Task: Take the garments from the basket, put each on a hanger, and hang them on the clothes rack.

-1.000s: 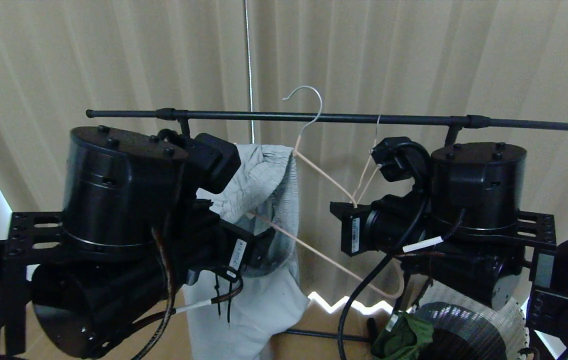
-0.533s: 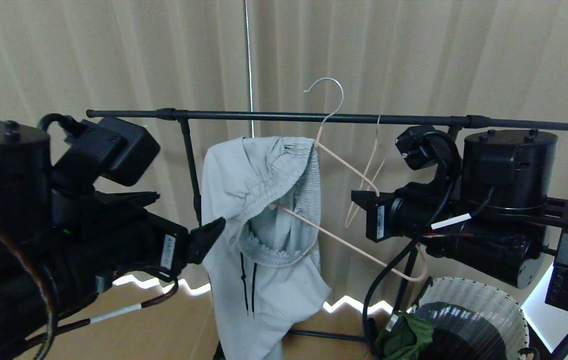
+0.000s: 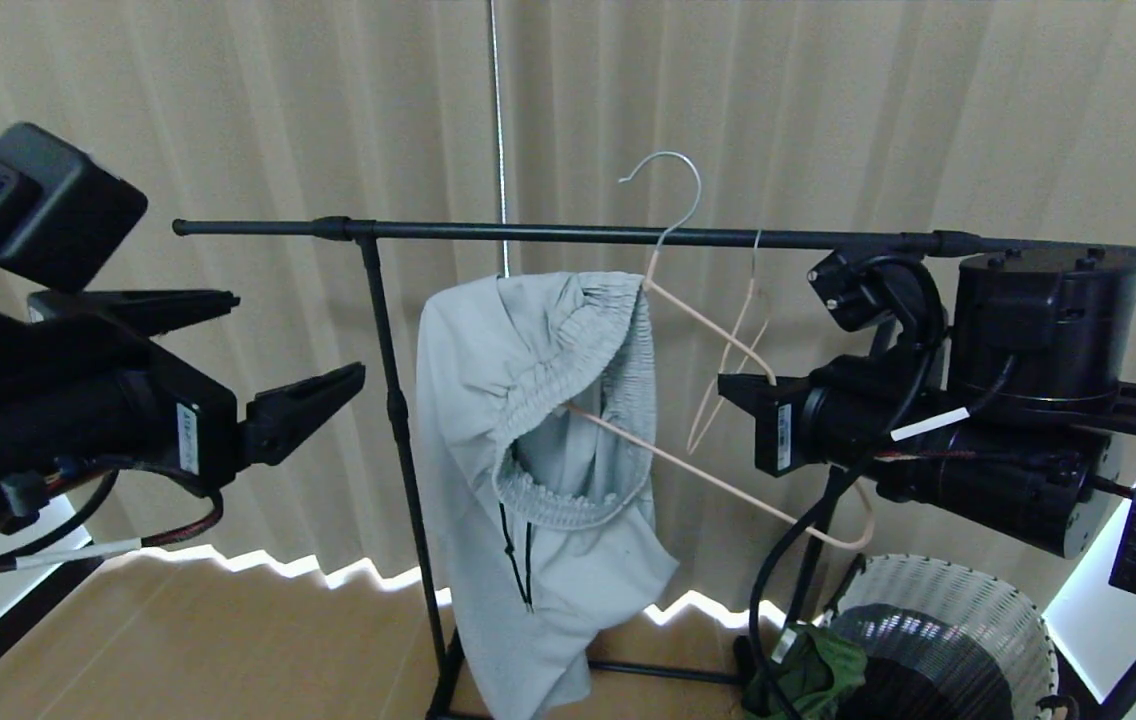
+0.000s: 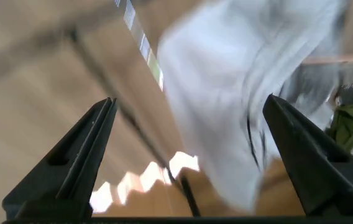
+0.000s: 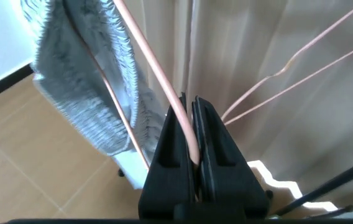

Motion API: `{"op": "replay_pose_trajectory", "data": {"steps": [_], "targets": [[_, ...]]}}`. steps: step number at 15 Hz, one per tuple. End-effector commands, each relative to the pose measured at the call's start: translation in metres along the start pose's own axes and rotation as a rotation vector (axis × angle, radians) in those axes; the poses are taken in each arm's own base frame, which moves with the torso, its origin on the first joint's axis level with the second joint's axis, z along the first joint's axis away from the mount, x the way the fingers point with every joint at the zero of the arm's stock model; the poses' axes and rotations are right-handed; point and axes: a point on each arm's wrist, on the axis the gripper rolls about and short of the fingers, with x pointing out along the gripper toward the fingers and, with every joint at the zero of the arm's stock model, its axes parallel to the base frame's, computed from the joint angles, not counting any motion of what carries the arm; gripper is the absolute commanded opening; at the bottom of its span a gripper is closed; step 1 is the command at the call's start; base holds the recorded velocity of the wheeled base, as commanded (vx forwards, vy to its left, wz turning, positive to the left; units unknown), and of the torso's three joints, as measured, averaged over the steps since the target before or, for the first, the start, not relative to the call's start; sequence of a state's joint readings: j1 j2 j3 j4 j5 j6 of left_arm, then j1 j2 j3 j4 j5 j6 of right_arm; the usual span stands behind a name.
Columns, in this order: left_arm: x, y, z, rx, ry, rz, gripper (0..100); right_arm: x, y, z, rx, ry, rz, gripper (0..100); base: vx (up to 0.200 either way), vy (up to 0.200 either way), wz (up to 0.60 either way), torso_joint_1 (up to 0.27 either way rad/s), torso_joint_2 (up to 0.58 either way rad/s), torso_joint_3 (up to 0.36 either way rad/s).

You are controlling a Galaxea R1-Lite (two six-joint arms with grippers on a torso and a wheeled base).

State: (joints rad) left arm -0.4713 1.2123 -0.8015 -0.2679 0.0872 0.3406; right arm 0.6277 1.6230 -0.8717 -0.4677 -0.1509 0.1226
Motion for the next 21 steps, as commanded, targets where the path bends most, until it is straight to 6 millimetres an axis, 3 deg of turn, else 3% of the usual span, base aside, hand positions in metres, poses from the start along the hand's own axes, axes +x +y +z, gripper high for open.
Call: {"op": "replay_pose_trajectory", "data": {"steps": [1, 5, 10, 17, 21], "targets": [[0.014, 0.024, -0.003, 0.164, -0.099, -0.046, 100, -0.006, -0.001, -0.002, -0.005, 0.002, 0.0, 0, 0.0, 0.0, 0.0, 0.0, 0.0, 0.0], [0.044, 0.018, -0.012, 0.346, -0.15, -0.197, 100, -0.014, -0.001, -0.002, -0.031, 0.004, 0.08, 0, 0.0, 0.0, 0.0, 0.0, 0.0, 0.0], [0.083, -0.002, -0.001, 0.431, -0.198, -0.306, 100, -0.014, 0.002, -0.004, -0.053, 0.009, 0.124, 0, 0.0, 0.0, 0.0, 0.0, 0.0, 0.0], [0.114, -0.007, -0.009, 0.433, -0.196, -0.308, 100, -0.026, 0.023, -0.007, -0.102, 0.003, 0.212, 0, 0.0, 0.0, 0.0, 0.0, 0.0, 0.0], [0.114, -0.009, -0.011, 0.433, -0.189, -0.312, 100, -0.031, 0.025, -0.005, -0.115, -0.011, 0.224, 0, 0.0, 0.0, 0.0, 0.0, 0.0, 0.0]]}}
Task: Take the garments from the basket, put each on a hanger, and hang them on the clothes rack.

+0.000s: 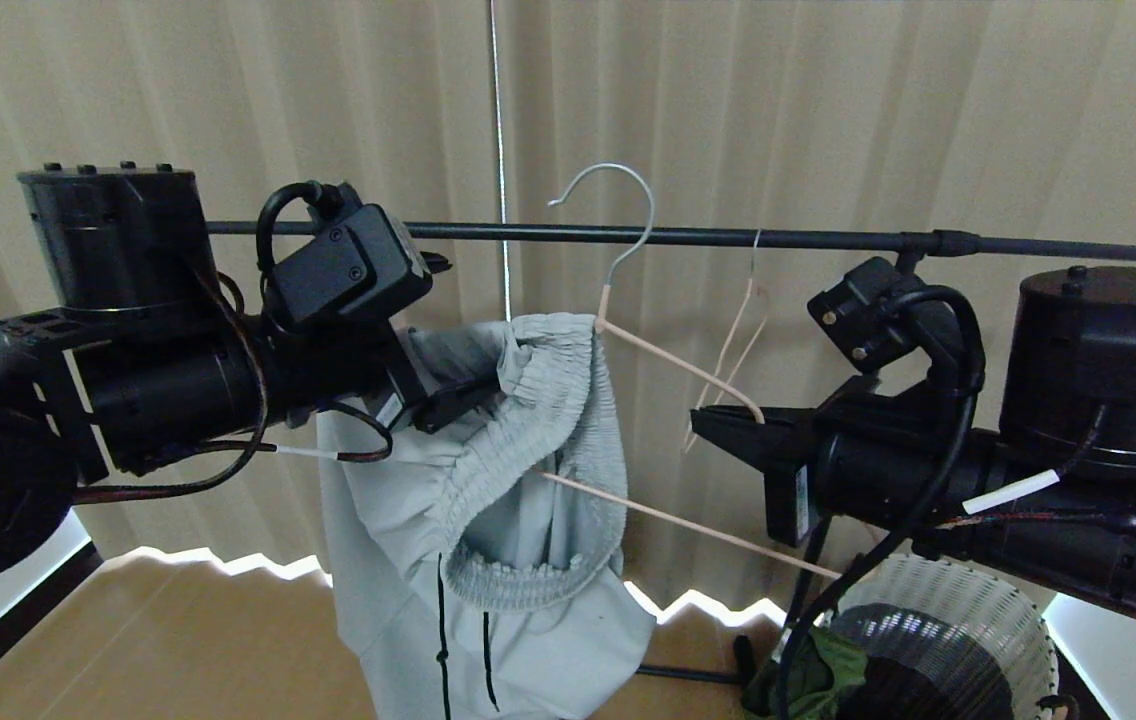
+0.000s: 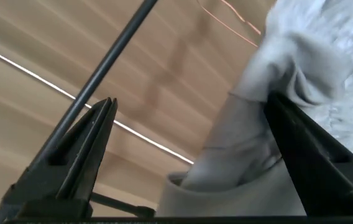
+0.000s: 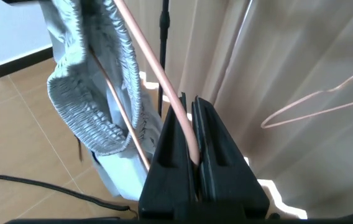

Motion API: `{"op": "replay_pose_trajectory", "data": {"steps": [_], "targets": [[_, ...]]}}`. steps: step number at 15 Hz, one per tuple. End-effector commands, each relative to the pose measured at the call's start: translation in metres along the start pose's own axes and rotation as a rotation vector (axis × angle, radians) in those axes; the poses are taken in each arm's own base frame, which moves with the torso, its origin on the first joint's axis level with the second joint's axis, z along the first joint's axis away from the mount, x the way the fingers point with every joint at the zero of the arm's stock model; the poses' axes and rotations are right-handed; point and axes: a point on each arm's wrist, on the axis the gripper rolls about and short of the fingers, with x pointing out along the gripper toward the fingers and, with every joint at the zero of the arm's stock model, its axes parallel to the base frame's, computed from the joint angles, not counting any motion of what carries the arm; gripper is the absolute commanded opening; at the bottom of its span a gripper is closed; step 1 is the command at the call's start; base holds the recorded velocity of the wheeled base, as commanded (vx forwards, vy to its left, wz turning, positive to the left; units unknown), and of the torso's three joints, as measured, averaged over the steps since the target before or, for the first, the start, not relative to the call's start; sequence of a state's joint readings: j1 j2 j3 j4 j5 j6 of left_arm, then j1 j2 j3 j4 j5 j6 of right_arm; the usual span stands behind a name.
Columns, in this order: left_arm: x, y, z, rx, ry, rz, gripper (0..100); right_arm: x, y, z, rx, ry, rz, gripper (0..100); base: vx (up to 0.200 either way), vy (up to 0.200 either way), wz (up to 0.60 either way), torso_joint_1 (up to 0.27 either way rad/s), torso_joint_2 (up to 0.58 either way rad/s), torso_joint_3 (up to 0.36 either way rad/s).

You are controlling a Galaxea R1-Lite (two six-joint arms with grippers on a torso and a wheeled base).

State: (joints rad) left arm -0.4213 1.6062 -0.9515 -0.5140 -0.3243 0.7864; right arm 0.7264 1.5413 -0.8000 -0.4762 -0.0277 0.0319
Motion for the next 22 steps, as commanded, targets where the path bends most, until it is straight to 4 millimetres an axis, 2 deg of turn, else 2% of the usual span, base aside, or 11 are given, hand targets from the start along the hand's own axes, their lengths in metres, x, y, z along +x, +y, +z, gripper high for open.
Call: {"op": "replay_pose_trajectory", "data": {"steps": [1, 8, 12, 13, 17, 19, 22], "targets": [[0.001, -0.002, -0.003, -0.004, 0.01, -0.01, 0, -0.003, 0.002, 0.001, -0.002, -0.009, 0.01, 0, 0.0, 0.0, 0.0, 0.0, 0.0, 0.0], [0.0, -0.005, -0.006, -0.008, 0.018, -0.016, 0, -0.007, 0.005, 0.002, -0.005, -0.016, 0.024, 0, 0.0, 0.0, 0.0, 0.0, 0.0, 0.0], [-0.009, -0.012, -0.007, -0.014, 0.03, -0.026, 0, -0.007, 0.005, -0.002, -0.008, 0.001, 0.02, 0, 0.0, 0.0, 0.0, 0.0, 0.0, 0.0], [-0.01, -0.01, -0.01, -0.017, 0.055, -0.003, 0, -0.006, 0.005, -0.004, -0.009, 0.005, 0.017, 100, 0.0, 0.0, 0.0, 0.0, 0.0, 0.0], [-0.011, -0.006, -0.016, -0.067, 0.24, 0.183, 0, -0.006, -0.009, -0.002, -0.051, -0.007, -0.038, 100, 0.0, 0.0, 0.0, 0.0, 0.0, 0.0], [-0.011, -0.006, -0.02, -0.207, 0.362, 0.343, 0, -0.004, -0.011, -0.004, -0.059, -0.056, -0.047, 100, 0.0, 0.0, 0.0, 0.0, 0.0, 0.0], [-0.01, -0.004, -0.019, -0.358, 0.361, 0.426, 0, -0.002, -0.011, -0.014, -0.083, -0.032, -0.046, 100, 0.0, 0.0, 0.0, 0.0, 0.0, 0.0]]}}
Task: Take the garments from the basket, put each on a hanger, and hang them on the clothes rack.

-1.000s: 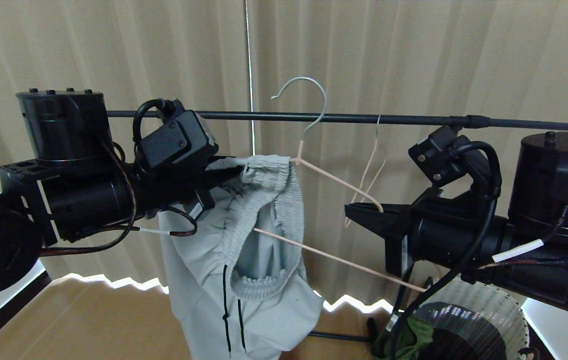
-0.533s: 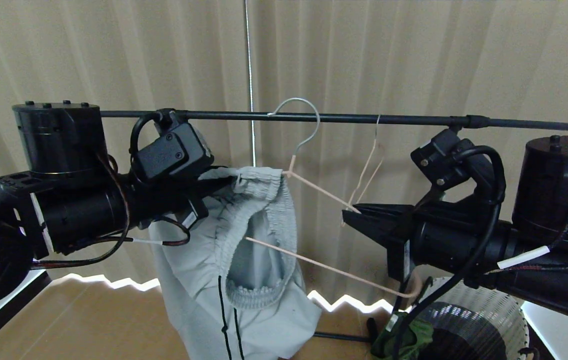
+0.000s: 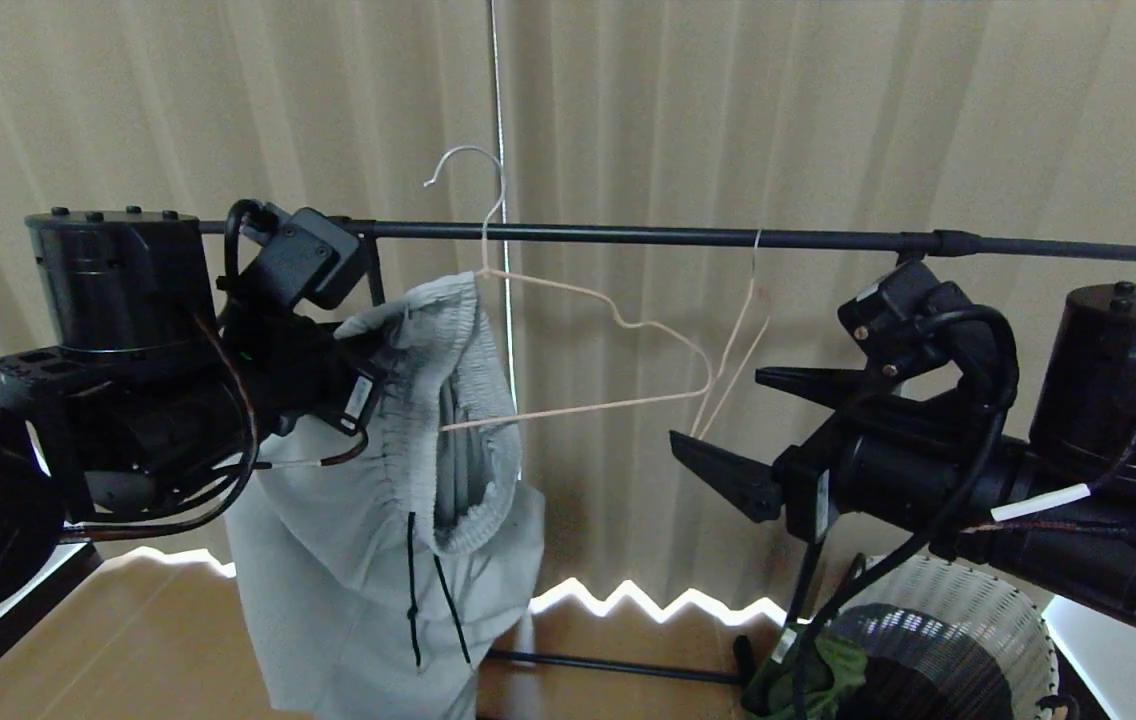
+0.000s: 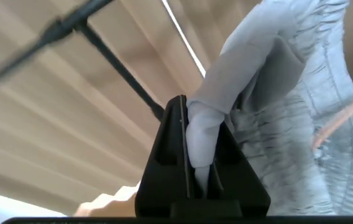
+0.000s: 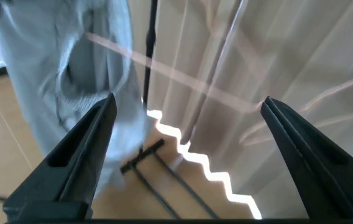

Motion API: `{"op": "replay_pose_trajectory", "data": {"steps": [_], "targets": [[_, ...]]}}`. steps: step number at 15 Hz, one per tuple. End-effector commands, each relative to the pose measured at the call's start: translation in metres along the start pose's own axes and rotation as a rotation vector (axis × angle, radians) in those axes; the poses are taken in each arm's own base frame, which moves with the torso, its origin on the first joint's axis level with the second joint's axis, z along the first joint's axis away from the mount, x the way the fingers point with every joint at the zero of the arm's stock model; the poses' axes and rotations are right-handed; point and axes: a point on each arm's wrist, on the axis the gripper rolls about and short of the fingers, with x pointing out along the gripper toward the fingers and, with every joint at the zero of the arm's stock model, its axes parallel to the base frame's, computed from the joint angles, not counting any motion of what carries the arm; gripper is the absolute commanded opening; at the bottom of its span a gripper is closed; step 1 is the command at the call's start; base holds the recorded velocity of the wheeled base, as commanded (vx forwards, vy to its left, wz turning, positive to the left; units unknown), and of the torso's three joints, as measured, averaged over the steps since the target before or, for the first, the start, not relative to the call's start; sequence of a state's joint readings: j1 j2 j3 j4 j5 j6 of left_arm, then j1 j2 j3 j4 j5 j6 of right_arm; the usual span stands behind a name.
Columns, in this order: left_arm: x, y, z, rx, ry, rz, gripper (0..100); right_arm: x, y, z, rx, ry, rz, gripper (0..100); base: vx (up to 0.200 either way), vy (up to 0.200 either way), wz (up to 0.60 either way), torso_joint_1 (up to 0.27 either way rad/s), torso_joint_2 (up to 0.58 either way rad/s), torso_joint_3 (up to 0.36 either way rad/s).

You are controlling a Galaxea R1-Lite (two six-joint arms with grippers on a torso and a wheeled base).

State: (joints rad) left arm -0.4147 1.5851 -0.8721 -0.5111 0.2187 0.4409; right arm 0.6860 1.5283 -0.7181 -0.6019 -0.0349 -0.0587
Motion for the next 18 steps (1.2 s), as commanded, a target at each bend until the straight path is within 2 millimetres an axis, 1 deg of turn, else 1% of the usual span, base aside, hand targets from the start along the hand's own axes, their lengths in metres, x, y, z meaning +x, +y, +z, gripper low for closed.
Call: {"op": "replay_pose_trajectory", "data": {"steps": [1, 3, 4, 5, 6, 9, 10, 14, 16, 17, 18], "targets": [[0.0, -0.001, 0.007, -0.069, -0.022, 0.003, 0, 0.003, 0.002, -0.008, -0.005, 0.029, 0.007, 100, 0.0, 0.0, 0.0, 0.0, 0.0, 0.0], [-0.002, -0.004, 0.027, -0.19, -0.089, -0.018, 0, 0.006, 0.007, -0.009, -0.009, 0.037, 0.029, 100, 0.0, 0.0, 0.0, 0.0, 0.0, 0.0], [-0.002, -0.005, 0.029, -0.197, -0.095, -0.021, 0, 0.005, 0.008, -0.009, -0.008, 0.037, 0.03, 100, 0.0, 0.0, 0.0, 0.0, 0.0, 0.0], [-0.004, -0.01, 0.041, -0.254, -0.135, -0.049, 0, 0.009, 0.012, -0.011, -0.012, 0.047, 0.044, 100, 0.0, 0.0, 0.0, 0.0, 0.0, 0.0], [-0.006, -0.017, 0.048, -0.276, -0.159, -0.078, 0, 0.014, 0.014, -0.014, -0.015, 0.055, 0.049, 100, 0.0, 0.0, 0.0, 0.0, 0.0, 0.0], [-0.012, -0.028, 0.057, -0.28, -0.208, -0.121, 0, 0.031, 0.015, -0.016, -0.014, 0.012, 0.036, 100, 0.0, 0.0, 0.0, 0.0, 0.0, 0.0], [-0.013, -0.031, 0.061, -0.284, -0.241, -0.128, 0, 0.038, 0.016, -0.02, -0.014, 0.011, 0.025, 100, 0.0, 0.0, 0.0, 0.0, 0.0, 0.0], [-0.02, -0.045, 0.067, -0.278, -0.272, -0.172, 0, 0.045, 0.016, -0.025, -0.014, 0.023, 0.018, 100, 0.0, 0.0, 0.0, 0.0, 0.0, 0.0], [-0.021, -0.046, 0.068, -0.275, -0.275, -0.176, 0, 0.045, 0.016, -0.025, -0.014, 0.026, 0.018, 100, 0.0, 0.0, 0.0, 0.0, 0.0, 0.0], [-0.02, -0.045, 0.068, -0.275, -0.276, -0.172, 0, 0.044, 0.015, -0.026, -0.012, 0.03, 0.017, 0, 0.0, 0.0, 0.0, 0.0, 0.0, 0.0], [-0.019, -0.044, 0.067, -0.274, -0.271, -0.167, 0, 0.043, 0.015, -0.026, -0.012, 0.028, 0.014, 0, 0.0, 0.0, 0.0, 0.0, 0.0, 0.0]]}}
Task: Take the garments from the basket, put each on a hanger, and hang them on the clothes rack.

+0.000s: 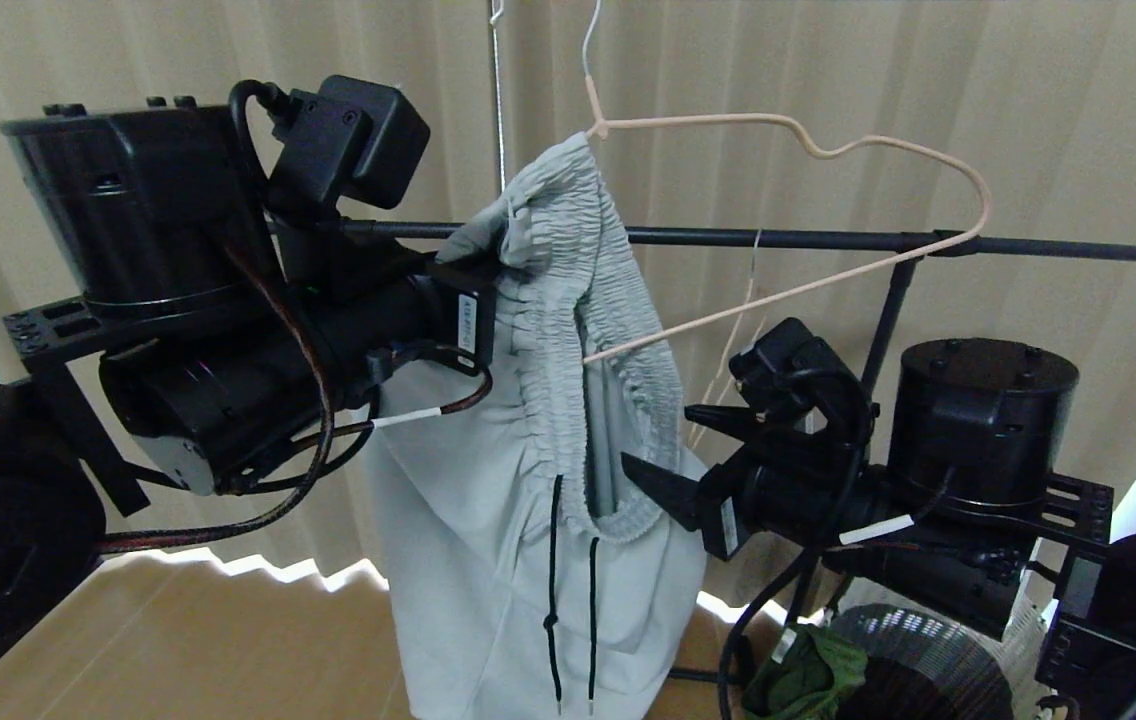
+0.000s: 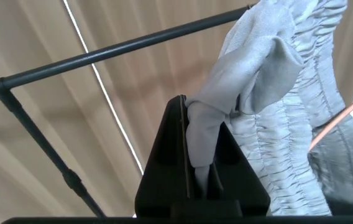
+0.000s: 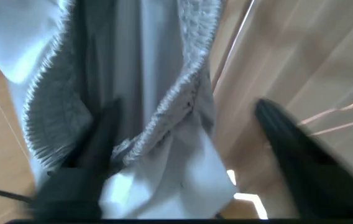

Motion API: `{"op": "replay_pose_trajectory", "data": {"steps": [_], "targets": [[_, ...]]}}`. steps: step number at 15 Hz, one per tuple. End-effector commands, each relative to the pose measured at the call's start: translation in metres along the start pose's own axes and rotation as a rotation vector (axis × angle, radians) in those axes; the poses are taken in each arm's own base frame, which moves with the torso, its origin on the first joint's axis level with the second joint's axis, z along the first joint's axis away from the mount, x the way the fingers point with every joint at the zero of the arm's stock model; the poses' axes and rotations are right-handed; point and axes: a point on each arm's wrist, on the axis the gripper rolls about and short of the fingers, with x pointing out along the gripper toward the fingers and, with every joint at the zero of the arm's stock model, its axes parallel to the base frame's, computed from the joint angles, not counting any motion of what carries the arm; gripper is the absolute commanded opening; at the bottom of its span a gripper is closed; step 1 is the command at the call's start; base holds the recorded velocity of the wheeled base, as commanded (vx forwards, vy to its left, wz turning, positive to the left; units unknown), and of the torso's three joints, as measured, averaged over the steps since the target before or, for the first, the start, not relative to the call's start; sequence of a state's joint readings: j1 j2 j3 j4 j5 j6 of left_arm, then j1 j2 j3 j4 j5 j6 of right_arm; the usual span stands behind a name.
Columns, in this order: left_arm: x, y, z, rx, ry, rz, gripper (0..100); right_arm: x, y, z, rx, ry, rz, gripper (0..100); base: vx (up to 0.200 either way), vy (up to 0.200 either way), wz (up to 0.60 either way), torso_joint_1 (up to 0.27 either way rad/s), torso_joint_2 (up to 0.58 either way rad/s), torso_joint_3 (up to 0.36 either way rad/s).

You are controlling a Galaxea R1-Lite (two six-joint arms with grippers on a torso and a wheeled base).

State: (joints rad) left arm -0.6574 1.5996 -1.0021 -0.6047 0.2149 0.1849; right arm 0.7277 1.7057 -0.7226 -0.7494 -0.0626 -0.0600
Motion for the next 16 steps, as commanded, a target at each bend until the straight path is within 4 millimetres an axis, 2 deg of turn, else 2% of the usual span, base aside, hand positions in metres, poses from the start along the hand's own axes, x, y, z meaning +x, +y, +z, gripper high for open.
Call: {"op": "replay_pose_trajectory", "data": {"steps": [1, 5, 7, 8, 9, 10, 13, 16], "targets": [[0.001, 0.002, -0.003, 0.005, 0.009, 0.008, 0, -0.001, -0.004, -0.001, 0.002, 0.002, -0.02, 0, 0.0, 0.0, 0.0, 0.0, 0.0, 0.0], [0.001, 0.02, -0.017, 0.094, 0.023, 0.073, 0, -0.003, -0.027, -0.001, 0.019, 0.004, -0.13, 0, 0.0, 0.0, 0.0, 0.0, 0.0, 0.0], [-0.001, 0.033, -0.032, 0.184, 0.027, 0.124, 0, -0.004, -0.056, 0.0, 0.038, -0.001, -0.227, 0, 0.0, 0.0, 0.0, 0.0, 0.0, 0.0], [-0.001, 0.033, -0.032, 0.184, 0.027, 0.124, 0, -0.004, -0.056, 0.0, 0.038, -0.001, -0.227, 0, 0.0, 0.0, 0.0, 0.0, 0.0, 0.0], [-0.006, 0.044, -0.045, 0.255, 0.024, 0.169, 0, -0.006, -0.078, 0.002, 0.053, -0.011, -0.297, 0, 0.0, 0.0, 0.0, 0.0, 0.0, 0.0], [-0.008, 0.048, -0.052, 0.283, 0.03, 0.186, 0, -0.006, -0.087, 0.003, 0.059, -0.015, -0.326, 0, 0.0, 0.0, 0.0, 0.0, 0.0, 0.0], [-0.018, 0.048, -0.071, 0.345, 0.073, 0.186, 0, -0.006, -0.099, 0.009, 0.065, -0.037, -0.361, 0, 0.0, 0.0, 0.0, 0.0, 0.0, 0.0], [-0.023, 0.067, -0.083, 0.43, 0.139, 0.239, 0, -0.006, -0.099, 0.012, 0.064, -0.044, -0.362, 0, 0.0, 0.0, 0.0, 0.0, 0.0, 0.0]]}}
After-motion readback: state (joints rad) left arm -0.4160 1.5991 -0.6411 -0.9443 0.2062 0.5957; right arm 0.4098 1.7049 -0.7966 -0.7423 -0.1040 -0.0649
